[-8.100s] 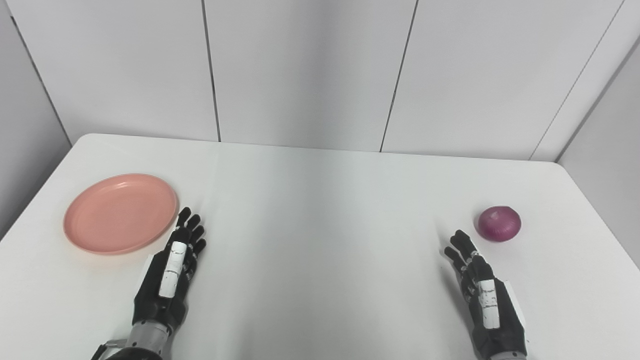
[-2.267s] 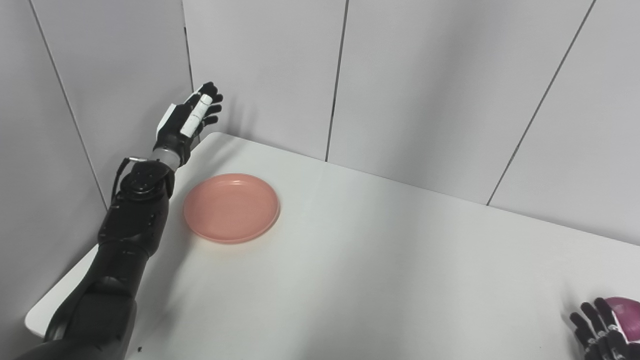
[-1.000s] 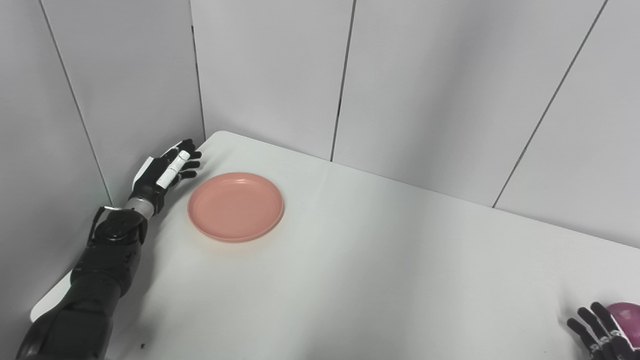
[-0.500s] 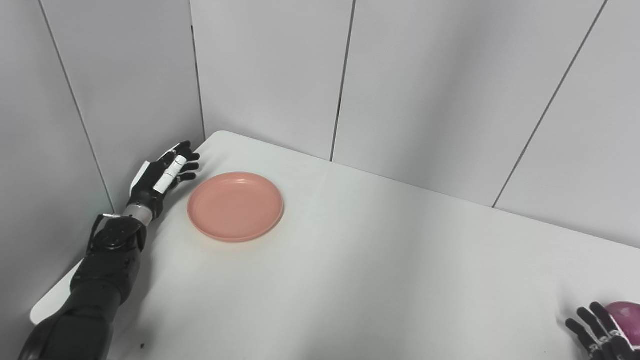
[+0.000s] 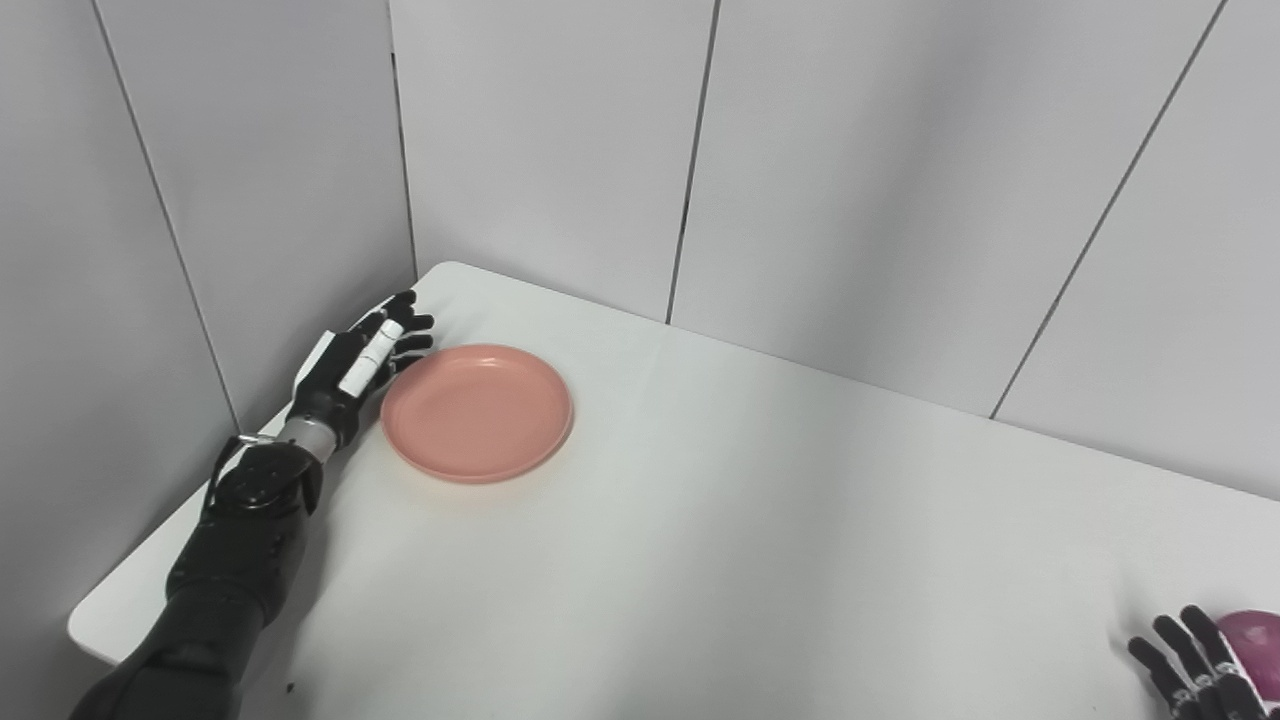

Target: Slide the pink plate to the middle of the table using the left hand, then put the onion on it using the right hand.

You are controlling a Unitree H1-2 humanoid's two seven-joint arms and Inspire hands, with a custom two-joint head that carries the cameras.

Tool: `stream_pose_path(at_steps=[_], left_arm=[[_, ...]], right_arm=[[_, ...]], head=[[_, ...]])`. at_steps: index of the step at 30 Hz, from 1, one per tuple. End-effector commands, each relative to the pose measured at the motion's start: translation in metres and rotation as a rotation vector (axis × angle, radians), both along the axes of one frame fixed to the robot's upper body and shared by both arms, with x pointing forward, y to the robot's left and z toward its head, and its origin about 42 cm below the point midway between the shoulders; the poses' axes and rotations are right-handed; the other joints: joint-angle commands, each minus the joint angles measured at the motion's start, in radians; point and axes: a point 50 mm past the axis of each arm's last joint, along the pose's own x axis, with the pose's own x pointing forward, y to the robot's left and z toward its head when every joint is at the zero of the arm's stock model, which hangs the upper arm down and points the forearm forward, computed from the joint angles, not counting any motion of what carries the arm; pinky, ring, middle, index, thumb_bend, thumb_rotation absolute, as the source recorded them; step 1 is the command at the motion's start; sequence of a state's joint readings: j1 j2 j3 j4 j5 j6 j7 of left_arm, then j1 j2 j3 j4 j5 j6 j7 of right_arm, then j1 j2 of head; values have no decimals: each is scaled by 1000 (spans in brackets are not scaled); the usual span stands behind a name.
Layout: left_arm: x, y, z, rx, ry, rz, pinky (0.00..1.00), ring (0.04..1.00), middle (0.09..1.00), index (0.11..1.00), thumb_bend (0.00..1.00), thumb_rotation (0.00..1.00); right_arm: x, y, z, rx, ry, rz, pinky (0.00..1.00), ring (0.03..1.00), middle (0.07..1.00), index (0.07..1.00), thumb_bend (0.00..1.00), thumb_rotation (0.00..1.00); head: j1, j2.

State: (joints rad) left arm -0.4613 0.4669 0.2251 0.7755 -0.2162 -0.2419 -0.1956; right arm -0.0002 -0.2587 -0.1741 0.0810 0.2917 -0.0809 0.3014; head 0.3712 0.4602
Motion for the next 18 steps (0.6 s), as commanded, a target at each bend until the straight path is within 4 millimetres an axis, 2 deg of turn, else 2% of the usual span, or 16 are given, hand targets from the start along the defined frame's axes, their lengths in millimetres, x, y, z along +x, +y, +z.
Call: stream_pose_path(at_steps=[1,7,10,14,17,18], left_arm=[[14,-19,12,8,-26,-59,746,797,808,855,971,822],[20,-36,15,4,-34,-107,761,811,819,857,983,824],[22,-44,18,1,-32,-137,802,836,848,901,996,818],[24,-53,24,9,-35,-174,833,853,866,926,1000,827],[25,-60,28,-48,-34,-204,897,895,898,937,994,787],[24,-63,29,-49,-36,-212,890,896,895,931,988,787]], right_arm=[[-29,7,-45,72,140,-23,1000,887,921,956,1000,986],[-30,9,-44,67,139,-17,1000,892,928,963,1000,995],[-30,10,-43,65,136,-17,1000,891,926,960,1000,999],[-31,13,-42,75,145,-22,1000,886,919,949,1000,993],[-31,15,-41,76,138,-21,1000,878,914,941,1000,993],[-31,15,-41,76,138,-23,999,869,909,935,1000,996]], head=[[1,1],[-4,3],[-5,3],[-10,6],[-11,6],[-12,7]])
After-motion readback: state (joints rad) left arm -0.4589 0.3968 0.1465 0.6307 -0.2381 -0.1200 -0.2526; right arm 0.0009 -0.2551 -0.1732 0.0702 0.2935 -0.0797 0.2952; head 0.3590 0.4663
